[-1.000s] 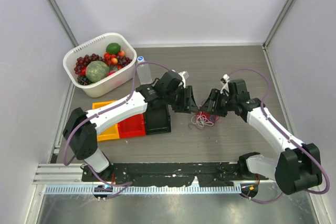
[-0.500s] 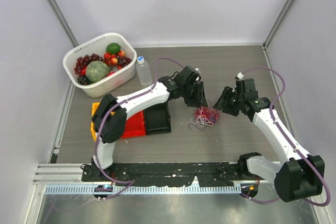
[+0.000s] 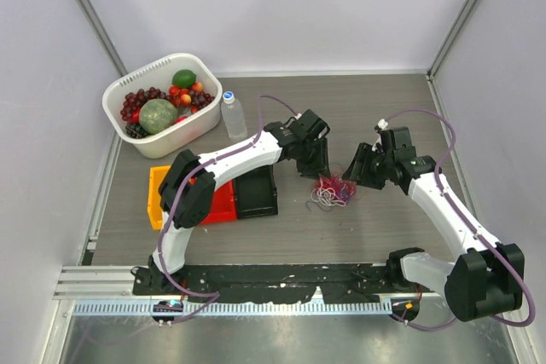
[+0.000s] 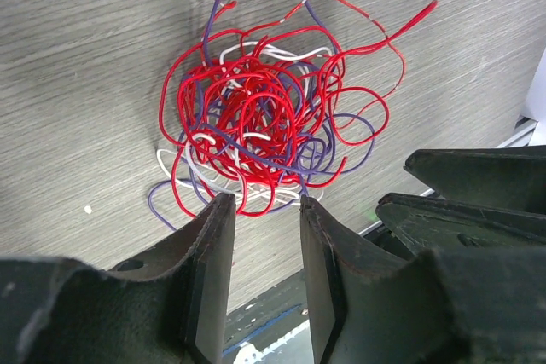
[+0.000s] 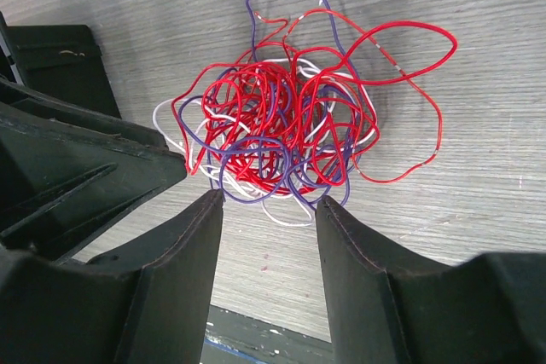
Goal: Untangle the cables
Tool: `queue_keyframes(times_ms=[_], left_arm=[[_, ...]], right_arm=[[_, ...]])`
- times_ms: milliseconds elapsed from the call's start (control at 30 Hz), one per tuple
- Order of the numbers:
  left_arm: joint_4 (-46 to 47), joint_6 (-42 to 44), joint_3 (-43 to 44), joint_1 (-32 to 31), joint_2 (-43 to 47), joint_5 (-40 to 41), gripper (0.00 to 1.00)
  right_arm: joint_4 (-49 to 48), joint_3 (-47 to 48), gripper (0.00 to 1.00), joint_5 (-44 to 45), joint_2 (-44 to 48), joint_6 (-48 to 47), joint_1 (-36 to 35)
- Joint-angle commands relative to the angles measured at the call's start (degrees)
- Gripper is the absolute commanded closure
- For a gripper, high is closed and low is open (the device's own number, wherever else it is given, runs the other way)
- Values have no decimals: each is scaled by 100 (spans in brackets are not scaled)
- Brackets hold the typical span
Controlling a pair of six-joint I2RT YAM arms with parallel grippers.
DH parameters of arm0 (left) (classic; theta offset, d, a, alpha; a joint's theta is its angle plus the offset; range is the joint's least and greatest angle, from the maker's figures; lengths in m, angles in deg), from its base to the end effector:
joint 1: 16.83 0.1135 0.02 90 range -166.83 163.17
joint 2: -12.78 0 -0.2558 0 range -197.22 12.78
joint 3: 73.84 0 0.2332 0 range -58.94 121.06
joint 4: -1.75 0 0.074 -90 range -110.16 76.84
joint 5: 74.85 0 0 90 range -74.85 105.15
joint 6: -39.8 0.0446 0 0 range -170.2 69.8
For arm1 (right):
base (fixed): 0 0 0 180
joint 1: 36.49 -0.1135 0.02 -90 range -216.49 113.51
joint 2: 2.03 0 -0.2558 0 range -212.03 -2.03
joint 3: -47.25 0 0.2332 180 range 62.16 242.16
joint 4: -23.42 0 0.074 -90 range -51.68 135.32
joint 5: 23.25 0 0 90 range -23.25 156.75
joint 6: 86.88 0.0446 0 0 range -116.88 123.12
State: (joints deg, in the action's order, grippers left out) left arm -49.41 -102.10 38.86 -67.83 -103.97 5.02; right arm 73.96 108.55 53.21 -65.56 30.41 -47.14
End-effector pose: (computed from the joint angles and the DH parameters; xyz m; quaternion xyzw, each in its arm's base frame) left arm 0.2677 -0.3430 0.2286 0.0189 0.9507 -0.2854 0.1197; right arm 0.2045 0.0491 0.2400 0.0989 0.9366 0.2087 0.2634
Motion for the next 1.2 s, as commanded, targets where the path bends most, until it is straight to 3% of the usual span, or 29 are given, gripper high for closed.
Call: queue_keyframes(times_ms=[0,233,500,667,767,867,1167], left_arm=[[-172,-13,187,-24,-50,-6,58],[-75,127,-6,-24,284,222,39],[-40,-48,-129,143,398,187,43],[197,101,-428,187,767,292,28],[171,180,-525,196,873,301,25],[214,171,-621,240,873,240,25],[478,-127,-569,293,399,-200,42]], right_arm=[[-154,124,46,-228,-90,-127,-33],[-197,81,46,-316,-151,-154,-86],[-224,45,46,-333,-142,-127,-103],[-215,2,46,-316,-107,-154,-112],[-224,-7,46,-316,-134,-171,-112],[-215,19,46,-307,-151,-180,-112],[-180,72,46,-342,-151,-189,-130]])
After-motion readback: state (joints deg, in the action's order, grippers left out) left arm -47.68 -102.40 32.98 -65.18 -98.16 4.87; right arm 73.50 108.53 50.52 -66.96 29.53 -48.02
